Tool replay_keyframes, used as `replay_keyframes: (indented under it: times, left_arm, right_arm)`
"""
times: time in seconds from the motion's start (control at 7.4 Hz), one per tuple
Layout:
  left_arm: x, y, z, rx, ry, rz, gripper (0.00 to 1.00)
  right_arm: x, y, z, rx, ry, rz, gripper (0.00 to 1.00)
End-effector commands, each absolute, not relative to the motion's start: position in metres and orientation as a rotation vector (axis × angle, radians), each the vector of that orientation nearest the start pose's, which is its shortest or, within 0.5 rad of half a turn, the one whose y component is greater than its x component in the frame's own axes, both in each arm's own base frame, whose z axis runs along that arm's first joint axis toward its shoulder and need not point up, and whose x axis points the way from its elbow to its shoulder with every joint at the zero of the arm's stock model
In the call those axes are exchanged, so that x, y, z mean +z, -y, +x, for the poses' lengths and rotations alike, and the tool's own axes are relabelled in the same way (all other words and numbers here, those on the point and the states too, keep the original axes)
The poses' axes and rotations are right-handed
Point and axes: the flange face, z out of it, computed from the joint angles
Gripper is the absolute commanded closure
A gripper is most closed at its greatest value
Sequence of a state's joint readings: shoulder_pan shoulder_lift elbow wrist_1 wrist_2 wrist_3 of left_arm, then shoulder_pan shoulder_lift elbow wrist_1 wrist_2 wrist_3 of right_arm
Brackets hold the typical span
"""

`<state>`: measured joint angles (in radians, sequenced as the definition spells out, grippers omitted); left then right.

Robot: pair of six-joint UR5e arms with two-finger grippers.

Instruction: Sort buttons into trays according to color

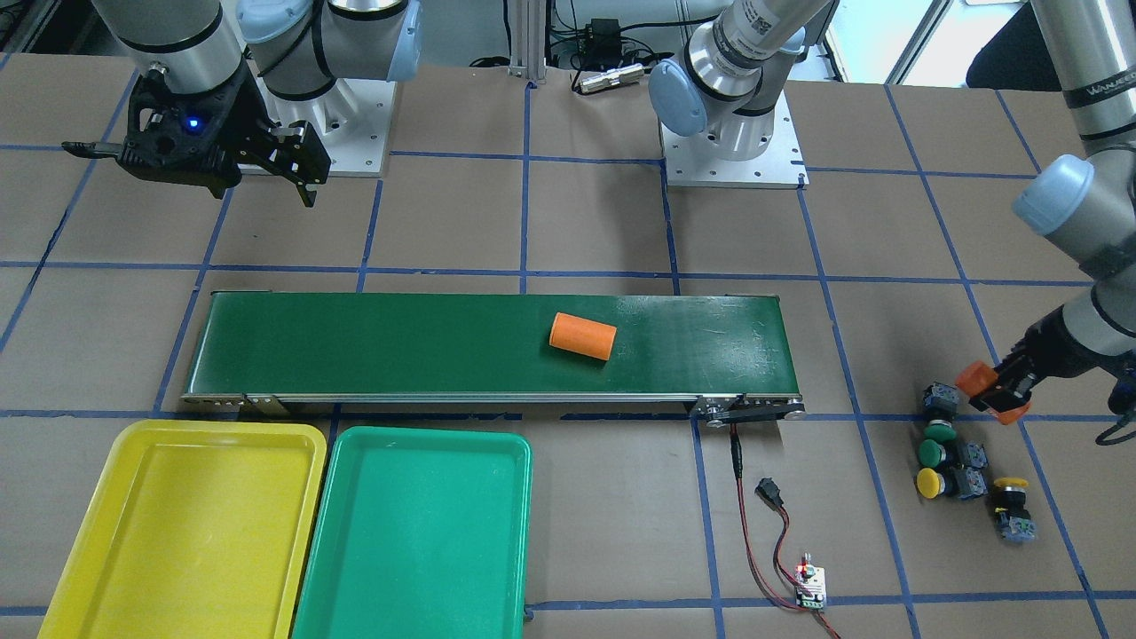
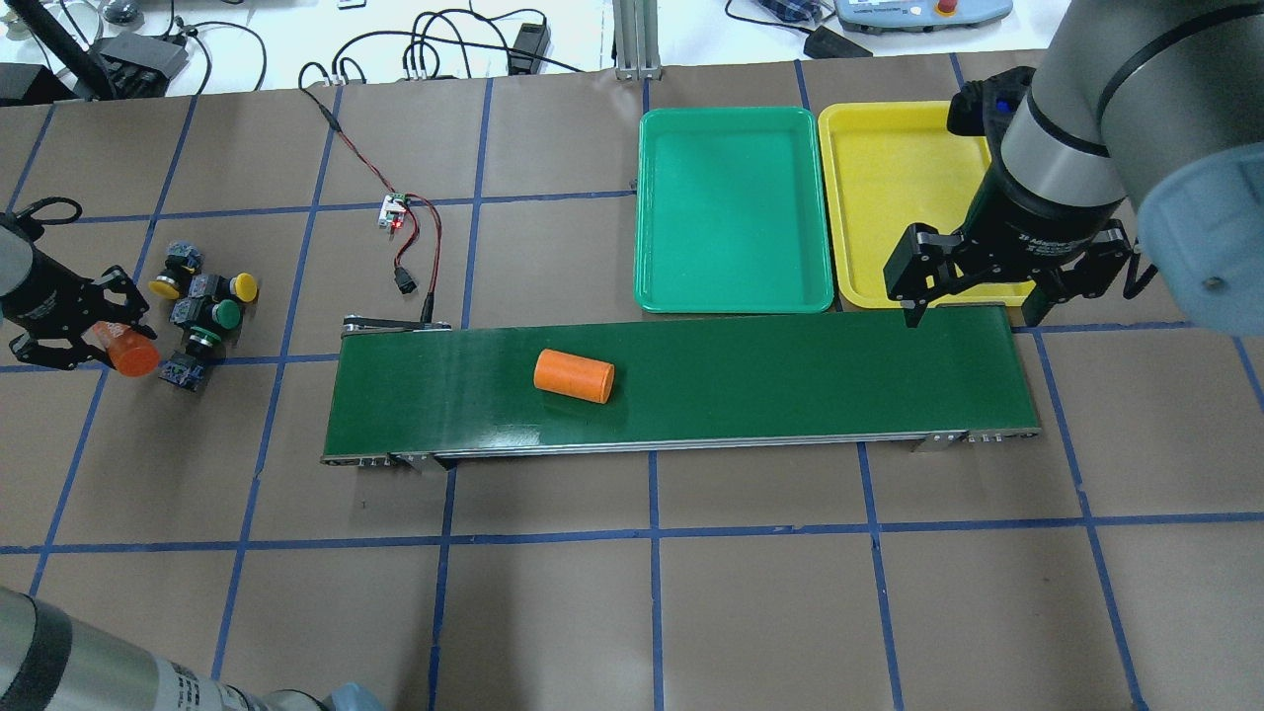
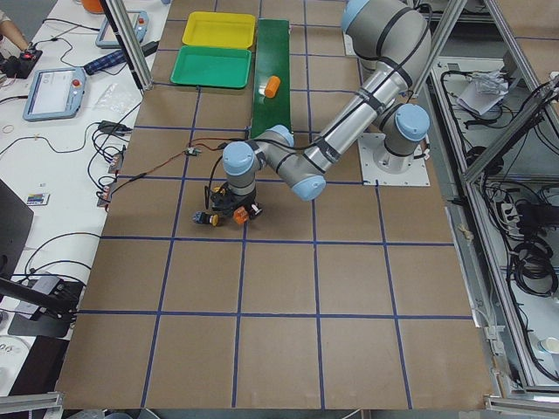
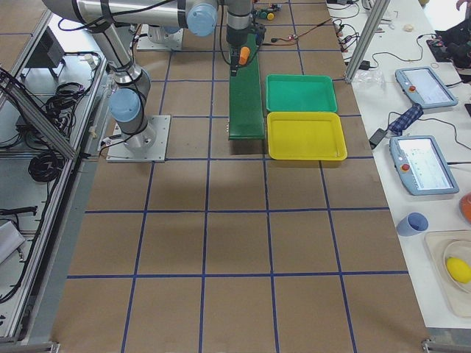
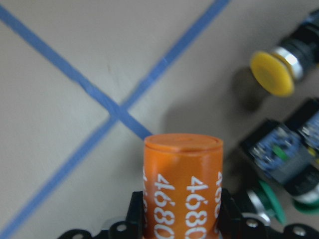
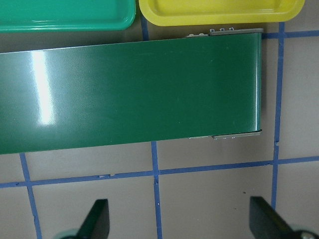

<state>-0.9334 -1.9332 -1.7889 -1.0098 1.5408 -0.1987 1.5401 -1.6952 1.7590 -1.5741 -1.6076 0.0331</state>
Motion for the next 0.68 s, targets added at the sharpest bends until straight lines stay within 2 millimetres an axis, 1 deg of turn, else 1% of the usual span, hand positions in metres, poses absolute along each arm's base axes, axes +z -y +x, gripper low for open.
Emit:
replay_keyframes:
  times: [0.0, 0.14, 0.27, 0.41, 0.54]
  left_arm:
    - [0.274, 0.532, 0.121, 0.004, -2.797, -1.513, 0.99]
    - [0.290, 0.527, 0.064, 0.021, -2.738, -1.631, 0.99]
    - [0.300, 0.523, 0.007, 0.049, -2.658, -1.751, 0.99]
    - [0.301, 0.518, -0.050, 0.057, -2.602, -1.826, 0.99]
    - [0.290, 0.515, -0.085, 0.095, -2.512, -1.921, 0.99]
  right_arm:
    - [0.454, 0.436, 0.116, 0.097, -3.175, 0.096, 0.00]
    - [0.454, 0.436, 0.116, 0.097, -3.175, 0.098, 0.00]
    - [0.453, 0.436, 0.116, 0.102, -3.177, 0.098, 0.00]
    - [0.453, 0.436, 0.116, 0.102, -3.175, 0.103, 0.00]
    - [0.453, 0.436, 0.116, 0.102, -3.175, 0.100, 0.00]
